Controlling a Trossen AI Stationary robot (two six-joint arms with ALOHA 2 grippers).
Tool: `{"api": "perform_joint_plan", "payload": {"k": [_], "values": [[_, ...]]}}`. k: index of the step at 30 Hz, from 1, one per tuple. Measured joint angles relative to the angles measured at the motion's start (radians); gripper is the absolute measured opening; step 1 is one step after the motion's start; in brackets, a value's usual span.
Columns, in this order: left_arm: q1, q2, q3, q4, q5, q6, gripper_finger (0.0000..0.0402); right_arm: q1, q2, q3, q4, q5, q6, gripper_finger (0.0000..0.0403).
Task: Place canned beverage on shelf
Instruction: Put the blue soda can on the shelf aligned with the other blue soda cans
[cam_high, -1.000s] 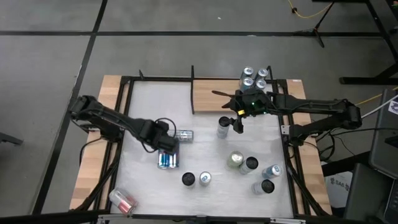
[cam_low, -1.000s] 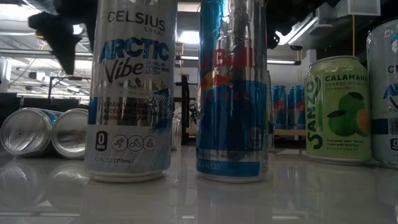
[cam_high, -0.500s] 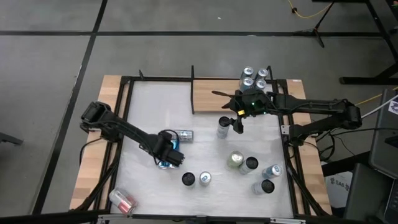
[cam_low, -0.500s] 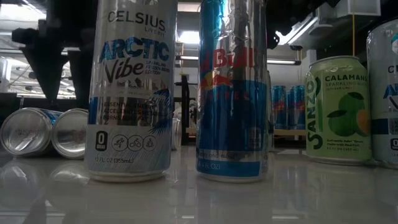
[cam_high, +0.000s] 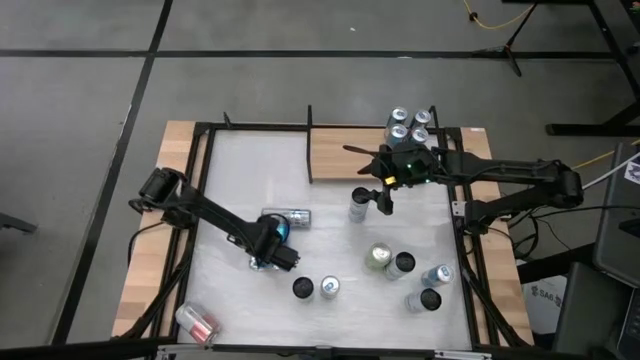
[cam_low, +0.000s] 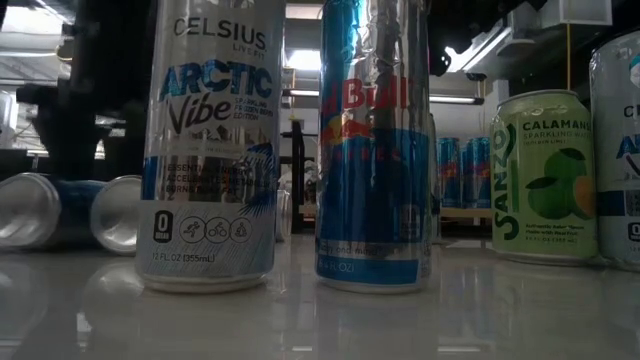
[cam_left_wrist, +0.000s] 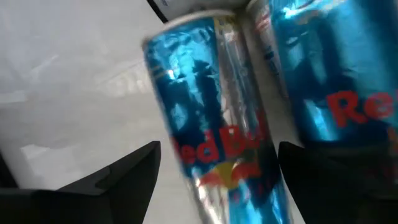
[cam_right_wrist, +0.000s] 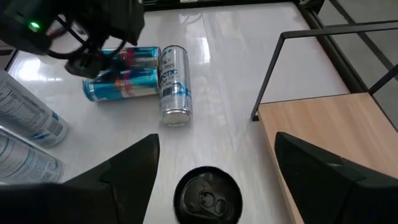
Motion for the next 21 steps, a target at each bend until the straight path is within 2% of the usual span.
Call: {"api": "perform_joint_plan", "payload": {"k": [5,10,21], "values": [[0.000,0.001,-0.079,0.086,0.018,-0.001,0.0324,0.000,-0.003,0.000,0.001,0.000,0.000,0.0308],[0.000,-0.002,-0.090,0.097,0.018,0.001,0.0312,0.000,-0.003,0.000,0.004,0.000,0.000,0.0308],[0.001,-0.027,-0.093,0.085,0.020,0.002,0.0216,0.000,-0.002,0.056,-0.021,0.000,-0.005,0.0308]]}}
